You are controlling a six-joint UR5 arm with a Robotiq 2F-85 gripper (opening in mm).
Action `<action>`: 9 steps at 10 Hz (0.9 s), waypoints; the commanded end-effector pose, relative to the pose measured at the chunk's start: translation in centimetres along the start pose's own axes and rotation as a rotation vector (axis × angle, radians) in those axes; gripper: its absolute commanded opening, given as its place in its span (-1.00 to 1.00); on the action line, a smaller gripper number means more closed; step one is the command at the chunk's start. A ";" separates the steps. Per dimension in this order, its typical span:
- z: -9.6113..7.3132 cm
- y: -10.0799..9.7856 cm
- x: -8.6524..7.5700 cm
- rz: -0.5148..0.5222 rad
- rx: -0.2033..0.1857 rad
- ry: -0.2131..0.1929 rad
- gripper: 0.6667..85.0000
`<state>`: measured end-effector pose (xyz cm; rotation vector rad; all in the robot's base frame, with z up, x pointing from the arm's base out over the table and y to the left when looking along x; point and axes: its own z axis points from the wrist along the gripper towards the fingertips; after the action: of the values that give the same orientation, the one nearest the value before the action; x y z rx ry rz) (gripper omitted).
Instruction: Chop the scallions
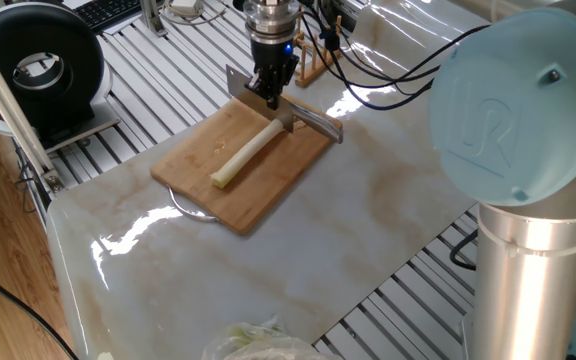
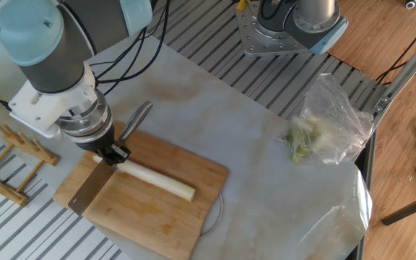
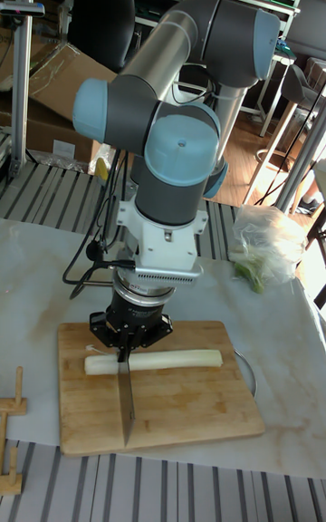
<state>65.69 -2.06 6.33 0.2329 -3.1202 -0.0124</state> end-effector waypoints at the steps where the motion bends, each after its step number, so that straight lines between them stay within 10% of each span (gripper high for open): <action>1: 1.2 0.0 -0.5 0.007 -0.004 -0.023 -0.98; 9: 0.4 -0.6 0.8 -0.010 -0.001 0.018 -0.98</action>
<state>65.18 -2.59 5.63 0.2505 -3.1086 -0.0008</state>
